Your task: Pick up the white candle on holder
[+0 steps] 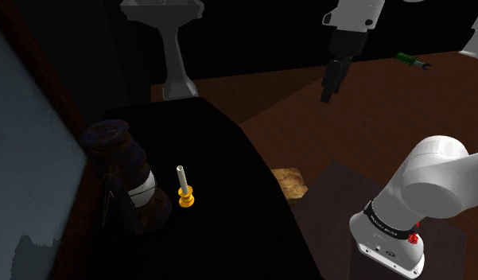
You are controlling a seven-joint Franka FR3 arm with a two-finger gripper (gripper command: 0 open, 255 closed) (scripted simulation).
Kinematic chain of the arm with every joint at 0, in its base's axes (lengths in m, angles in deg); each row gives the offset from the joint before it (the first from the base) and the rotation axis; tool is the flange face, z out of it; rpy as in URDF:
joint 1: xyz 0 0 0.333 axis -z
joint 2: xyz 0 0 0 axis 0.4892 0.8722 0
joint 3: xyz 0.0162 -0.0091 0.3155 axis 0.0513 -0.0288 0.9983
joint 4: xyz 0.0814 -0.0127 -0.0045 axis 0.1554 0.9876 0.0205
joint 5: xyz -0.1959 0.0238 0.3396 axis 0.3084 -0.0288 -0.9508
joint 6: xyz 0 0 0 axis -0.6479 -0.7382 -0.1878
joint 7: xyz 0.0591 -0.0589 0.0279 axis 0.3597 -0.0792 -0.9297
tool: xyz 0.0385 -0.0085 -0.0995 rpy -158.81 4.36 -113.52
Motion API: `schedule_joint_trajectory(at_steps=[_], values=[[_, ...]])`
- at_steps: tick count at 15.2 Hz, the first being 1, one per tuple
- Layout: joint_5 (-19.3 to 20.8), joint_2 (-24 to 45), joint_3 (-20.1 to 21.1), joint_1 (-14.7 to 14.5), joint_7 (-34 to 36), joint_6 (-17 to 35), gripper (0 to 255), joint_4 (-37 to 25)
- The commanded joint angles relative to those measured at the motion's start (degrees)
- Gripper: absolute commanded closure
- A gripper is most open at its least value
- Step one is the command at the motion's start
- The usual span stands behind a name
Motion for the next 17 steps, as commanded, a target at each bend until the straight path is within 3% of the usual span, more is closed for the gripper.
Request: schedule_joint_trajectory(at_steps=[1, 9, 17], values=[[0.0, 0.0, 0.0, 0.0, 0.0, 0.0, 0, 0.0], [-3.76, 13.89, 9.51, -3.16, 8.88, 2.86, 0, -7.39], [-3.87, 30.61, 17.78, -5.69, 18.31, 4.16, 0, -18.85]])
